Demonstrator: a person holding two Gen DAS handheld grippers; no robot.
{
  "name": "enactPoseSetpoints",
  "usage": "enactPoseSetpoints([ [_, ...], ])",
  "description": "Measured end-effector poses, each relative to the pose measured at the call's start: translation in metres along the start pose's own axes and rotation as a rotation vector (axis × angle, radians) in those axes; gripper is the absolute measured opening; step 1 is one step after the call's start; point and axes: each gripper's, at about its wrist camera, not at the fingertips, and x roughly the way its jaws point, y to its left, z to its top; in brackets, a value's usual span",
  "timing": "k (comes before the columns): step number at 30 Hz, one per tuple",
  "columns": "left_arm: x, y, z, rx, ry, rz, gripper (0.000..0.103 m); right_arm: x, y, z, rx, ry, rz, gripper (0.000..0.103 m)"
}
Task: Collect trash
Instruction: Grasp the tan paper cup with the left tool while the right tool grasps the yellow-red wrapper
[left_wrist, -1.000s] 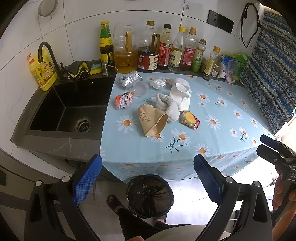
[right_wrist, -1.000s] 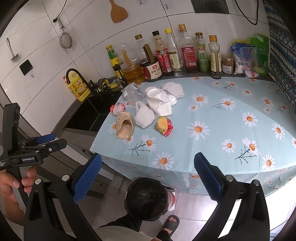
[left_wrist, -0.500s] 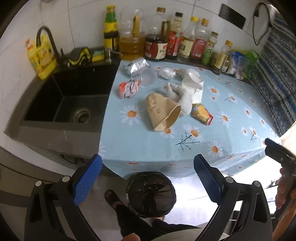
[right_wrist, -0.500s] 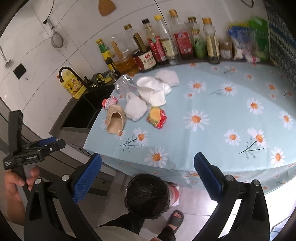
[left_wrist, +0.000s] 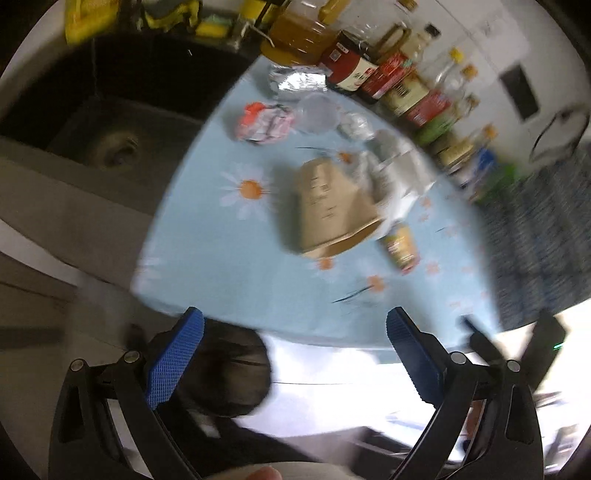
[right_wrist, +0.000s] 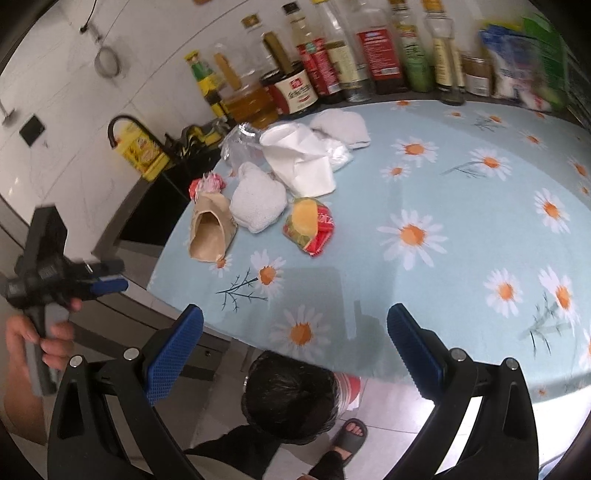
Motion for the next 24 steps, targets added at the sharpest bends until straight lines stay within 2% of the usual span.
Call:
enactPoseSetpoints([
  [8,0.029,0.01,0.043,-0.122,0.019,-0.1,0.096,0.04,-0.004,0.034,-0.047,-0.001,-0.007,0.096],
  [11,0.041,0.008,0.06,-0.119,0.035,-0.123,0.096,0.055,-0.003,0.045,-0.071,0.011,-0.018,0.094],
  [13,0.049,0.006,0.069,-0.113,0.047,-0.143,0.096,0.065,0.0,0.053,-0.087,0.029,-0.024,0.087],
  [14,0.054,0.004,0.074,-0.115,0.052,-0.157,0.096,0.068,0.002,0.055,-0.098,0.031,-0.027,0.087],
  [18,0.071,0.003,0.087,-0.123,0.082,-0.135,0.095,0.082,0.005,0.061,-0.117,0.033,-0.07,0.087],
  [20,0.079,0.002,0.092,-0.12,0.103,-0.127,0.095,0.086,0.005,0.063,-0.115,0.038,-0.073,0.084],
  [22,0.083,-0.001,0.095,-0.103,0.113,-0.132,0.095,0.09,0.007,0.064,-0.131,0.043,-0.076,0.077],
  [24,0.086,-0.007,0.098,-0.08,0.117,-0.117,0.095,0.096,0.011,0.065,-0.16,0.051,-0.108,0.076],
])
